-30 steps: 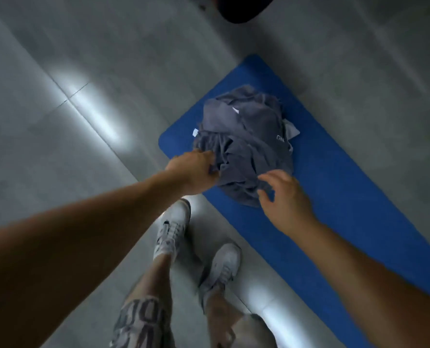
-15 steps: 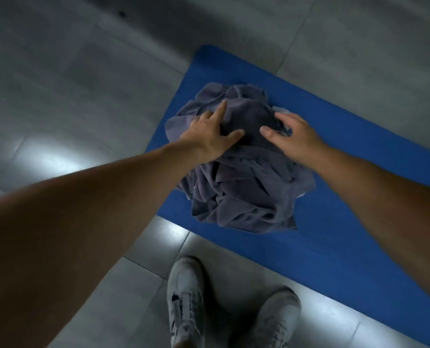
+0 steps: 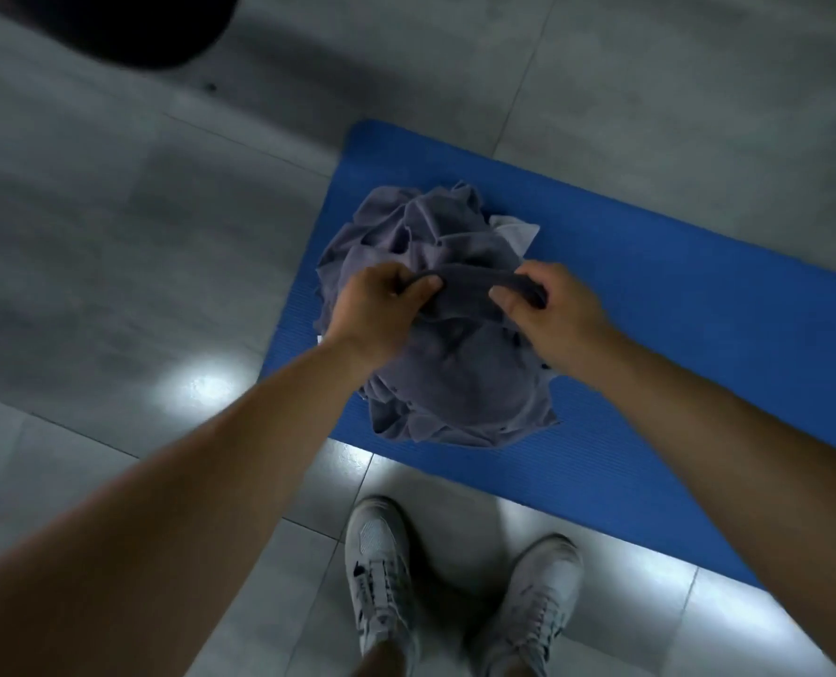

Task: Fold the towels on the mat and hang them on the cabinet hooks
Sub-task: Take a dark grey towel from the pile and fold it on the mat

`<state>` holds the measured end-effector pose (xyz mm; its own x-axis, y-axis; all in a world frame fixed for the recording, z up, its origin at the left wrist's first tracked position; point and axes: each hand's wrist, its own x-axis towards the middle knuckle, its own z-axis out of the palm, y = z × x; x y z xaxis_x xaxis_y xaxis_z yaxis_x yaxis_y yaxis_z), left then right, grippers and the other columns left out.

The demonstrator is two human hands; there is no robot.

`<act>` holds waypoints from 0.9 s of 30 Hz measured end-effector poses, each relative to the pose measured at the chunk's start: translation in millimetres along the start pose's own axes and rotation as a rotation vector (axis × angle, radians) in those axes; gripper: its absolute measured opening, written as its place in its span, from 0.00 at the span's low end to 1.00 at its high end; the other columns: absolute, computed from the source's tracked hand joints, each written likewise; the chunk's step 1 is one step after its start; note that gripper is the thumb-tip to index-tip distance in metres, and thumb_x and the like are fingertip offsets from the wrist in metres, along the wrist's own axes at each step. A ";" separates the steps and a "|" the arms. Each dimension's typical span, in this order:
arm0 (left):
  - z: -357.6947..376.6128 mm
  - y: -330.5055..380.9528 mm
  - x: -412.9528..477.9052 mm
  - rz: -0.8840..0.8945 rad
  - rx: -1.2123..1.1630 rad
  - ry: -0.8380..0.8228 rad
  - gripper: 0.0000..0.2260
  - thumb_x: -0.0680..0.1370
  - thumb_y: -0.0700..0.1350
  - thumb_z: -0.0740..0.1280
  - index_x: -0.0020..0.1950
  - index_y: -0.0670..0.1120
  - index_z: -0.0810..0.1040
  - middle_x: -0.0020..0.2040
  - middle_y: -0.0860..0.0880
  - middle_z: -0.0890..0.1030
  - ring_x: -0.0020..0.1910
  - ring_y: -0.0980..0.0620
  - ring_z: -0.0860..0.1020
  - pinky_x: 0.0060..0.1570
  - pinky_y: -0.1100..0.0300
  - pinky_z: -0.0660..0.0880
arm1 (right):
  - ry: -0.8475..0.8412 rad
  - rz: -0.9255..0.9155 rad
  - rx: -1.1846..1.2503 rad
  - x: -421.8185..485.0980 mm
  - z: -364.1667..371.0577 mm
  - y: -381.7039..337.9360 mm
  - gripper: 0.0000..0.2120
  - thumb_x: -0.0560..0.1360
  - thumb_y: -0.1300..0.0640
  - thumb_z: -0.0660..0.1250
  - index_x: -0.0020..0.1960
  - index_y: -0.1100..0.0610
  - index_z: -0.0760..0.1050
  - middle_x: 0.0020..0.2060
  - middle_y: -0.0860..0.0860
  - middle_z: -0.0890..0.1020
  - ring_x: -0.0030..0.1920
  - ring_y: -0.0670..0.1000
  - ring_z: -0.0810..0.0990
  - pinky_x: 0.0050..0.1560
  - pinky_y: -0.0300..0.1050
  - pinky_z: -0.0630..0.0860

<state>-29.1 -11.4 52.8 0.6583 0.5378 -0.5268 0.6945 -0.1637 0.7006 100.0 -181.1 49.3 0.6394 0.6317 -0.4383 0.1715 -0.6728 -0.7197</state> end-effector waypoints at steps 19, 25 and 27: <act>23.2 306.0 -236.5 0.105 -0.616 -0.264 0.14 0.79 0.41 0.72 0.40 0.40 0.68 0.32 0.41 0.68 0.31 0.46 0.69 0.35 0.53 0.72 | 0.316 0.021 0.426 -277.8 -261.7 -119.3 0.20 0.76 0.57 0.72 0.67 0.48 0.75 0.54 0.39 0.82 0.52 0.35 0.81 0.49 0.28 0.75; 132.3 383.7 -310.6 0.163 -0.658 -0.434 0.14 0.74 0.45 0.75 0.38 0.45 0.70 0.36 0.41 0.74 0.41 0.43 0.76 0.52 0.37 0.77 | 0.235 0.008 0.587 -376.9 -351.1 -49.5 0.06 0.80 0.61 0.65 0.47 0.53 0.78 0.31 0.40 0.82 0.31 0.38 0.79 0.30 0.32 0.73; 174.2 409.8 -341.4 0.153 -0.708 -0.461 0.10 0.77 0.40 0.71 0.43 0.42 0.70 0.37 0.42 0.75 0.40 0.45 0.77 0.49 0.44 0.77 | 0.298 -0.022 0.590 -406.7 -382.4 -14.1 0.02 0.79 0.60 0.68 0.47 0.57 0.78 0.31 0.44 0.80 0.31 0.43 0.78 0.29 0.39 0.73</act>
<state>81.4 -406.2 436.0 0.8888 0.1373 -0.4372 0.3440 0.4304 0.8345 124.1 -575.7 443.7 0.8352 0.4520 -0.3131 -0.1984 -0.2833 -0.9383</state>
